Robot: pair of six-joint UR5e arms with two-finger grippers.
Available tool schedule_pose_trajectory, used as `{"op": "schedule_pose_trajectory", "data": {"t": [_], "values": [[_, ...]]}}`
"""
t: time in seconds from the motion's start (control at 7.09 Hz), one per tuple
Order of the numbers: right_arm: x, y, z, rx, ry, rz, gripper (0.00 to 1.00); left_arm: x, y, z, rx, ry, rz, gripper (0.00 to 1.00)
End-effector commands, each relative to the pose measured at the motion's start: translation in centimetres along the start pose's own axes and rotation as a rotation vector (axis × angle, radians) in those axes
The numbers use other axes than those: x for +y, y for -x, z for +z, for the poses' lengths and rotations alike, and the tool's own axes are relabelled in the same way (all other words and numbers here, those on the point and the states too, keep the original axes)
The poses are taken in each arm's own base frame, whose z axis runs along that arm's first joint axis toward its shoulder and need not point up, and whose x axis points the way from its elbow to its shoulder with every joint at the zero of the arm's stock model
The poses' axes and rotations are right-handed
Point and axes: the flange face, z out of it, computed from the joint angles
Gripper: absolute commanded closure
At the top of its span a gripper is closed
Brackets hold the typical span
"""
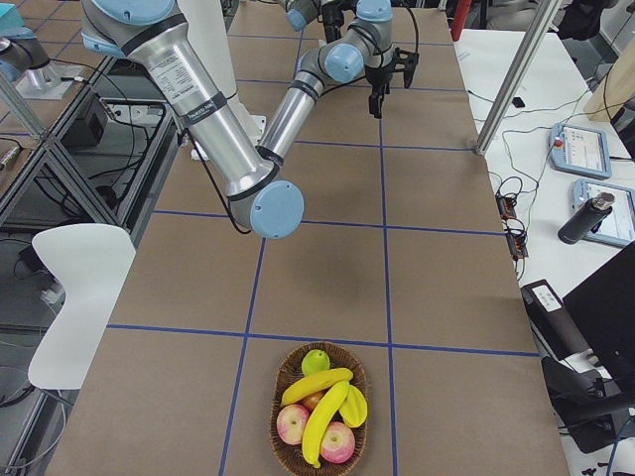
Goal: Transfer all bananas from basket to plate
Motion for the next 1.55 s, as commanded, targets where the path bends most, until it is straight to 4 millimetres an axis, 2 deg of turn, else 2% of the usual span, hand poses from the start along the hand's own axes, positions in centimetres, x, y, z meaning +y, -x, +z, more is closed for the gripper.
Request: {"op": "schedule_pose_trajectory", "data": {"t": [0.0, 0.14, 0.28, 0.42, 0.71, 0.99, 1.13, 1.27, 1.41], "values": [[-4.7, -8.6, 1.8, 0.116, -0.003, -0.136, 0.00, 4.1, 5.7, -4.5, -0.101, 0.015, -0.162, 1.00], [-6.3, -13.1, 1.8, 0.158, 0.005, -0.199, 0.00, 3.4, 6.6, -5.6, -0.118, -0.025, -0.364, 1.00], [-7.4, -17.4, 1.2, 0.178, 0.023, -0.257, 0.00, 3.4, 8.9, -7.1, -0.163, -0.061, -0.517, 1.00], [-9.0, -21.7, 0.3, 0.188, 0.042, -0.317, 0.00, 3.8, 12.1, -9.2, -0.227, -0.096, -0.613, 1.00], [-11.2, -30.3, -1.1, 0.220, 0.073, -0.423, 0.00, 7.1, 19.2, -13.5, -0.387, -0.133, -0.744, 1.00], [-12.6, -36.9, -2.7, 0.234, 0.094, -0.514, 0.00, 8.4, 23.0, -15.9, -0.466, -0.176, -0.875, 1.00], [-12.9, -38.1, -2.9, 0.220, 0.102, -0.516, 0.00, 9.2, 24.9, -16.3, -0.506, -0.181, -0.896, 1.00], [-12.9, -38.2, -2.9, 0.220, 0.102, -0.516, 0.00, 10.0, 26.8, -16.4, -0.543, -0.178, -0.905, 1.00], [-12.9, -38.2, -2.9, 0.222, 0.102, -0.516, 0.00, 9.8, 28.2, -17.2, -0.562, -0.199, -0.918, 1.00]]}}
